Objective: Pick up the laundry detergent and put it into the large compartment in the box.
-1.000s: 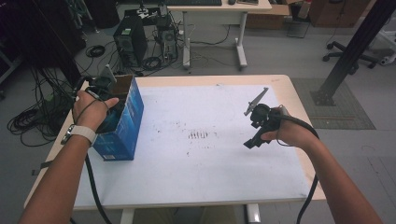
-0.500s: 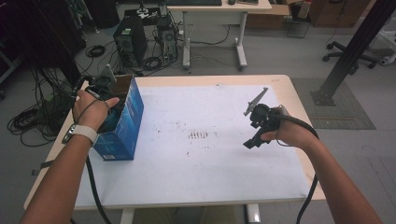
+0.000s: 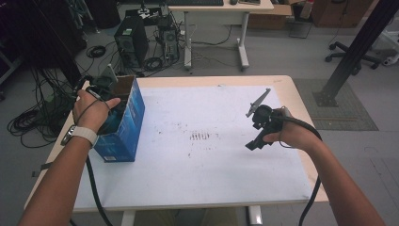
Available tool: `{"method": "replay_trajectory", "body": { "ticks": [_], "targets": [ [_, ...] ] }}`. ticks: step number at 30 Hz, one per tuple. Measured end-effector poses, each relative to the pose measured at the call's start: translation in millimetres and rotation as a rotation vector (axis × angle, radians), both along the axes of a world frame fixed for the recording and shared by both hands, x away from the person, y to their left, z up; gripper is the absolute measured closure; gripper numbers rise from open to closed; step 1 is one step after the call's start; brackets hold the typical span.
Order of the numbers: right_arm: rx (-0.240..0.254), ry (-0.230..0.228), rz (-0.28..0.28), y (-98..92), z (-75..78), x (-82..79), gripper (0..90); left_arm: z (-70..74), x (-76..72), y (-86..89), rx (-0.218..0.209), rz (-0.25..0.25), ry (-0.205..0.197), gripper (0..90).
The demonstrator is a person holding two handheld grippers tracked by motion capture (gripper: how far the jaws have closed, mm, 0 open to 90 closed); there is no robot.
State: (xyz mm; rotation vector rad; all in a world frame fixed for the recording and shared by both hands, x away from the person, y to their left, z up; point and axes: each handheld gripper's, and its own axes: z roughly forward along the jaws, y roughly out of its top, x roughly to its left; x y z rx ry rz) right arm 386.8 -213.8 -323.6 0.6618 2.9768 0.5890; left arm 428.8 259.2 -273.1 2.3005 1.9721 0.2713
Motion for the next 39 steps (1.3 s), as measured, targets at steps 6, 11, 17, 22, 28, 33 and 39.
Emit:
{"method": "replay_trajectory", "body": {
  "ticks": [6, 11, 17, 22, 28, 33, 39],
  "targets": [
    [0.002, -0.005, 0.003, 0.9, 1.2, -0.9, 10.4, 6.9, -2.4, 0.8, -0.003, -0.003, -0.012, 19.3],
    [0.003, -0.003, 0.002, 0.6, 1.2, -2.1, 10.4, 10.6, -3.4, 0.6, -0.01, -0.003, -0.017, 16.0],
    [0.006, -0.009, 0.001, -0.8, 3.1, -3.1, 10.4, 15.6, -4.8, -0.1, -0.024, -0.009, -0.023, 15.2],
    [0.005, -0.01, -0.004, -2.3, 3.7, -4.0, 10.4, 20.5, -5.9, -1.7, -0.033, -0.017, -0.02, 14.7],
    [0.007, -0.011, -0.004, -3.2, 3.7, -5.4, 10.4, 29.2, -7.4, -5.6, -0.023, -0.023, -0.023, 14.0],
    [0.01, -0.017, -0.007, -4.8, 6.0, -6.2, 10.4, 35.0, -9.5, -9.9, -0.014, -0.032, -0.021, 11.1],
    [0.009, -0.019, -0.005, -4.5, 7.5, -7.3, 10.4, 43.6, -12.7, -17.3, -0.008, -0.055, -0.018, 10.8]
  ]
}}
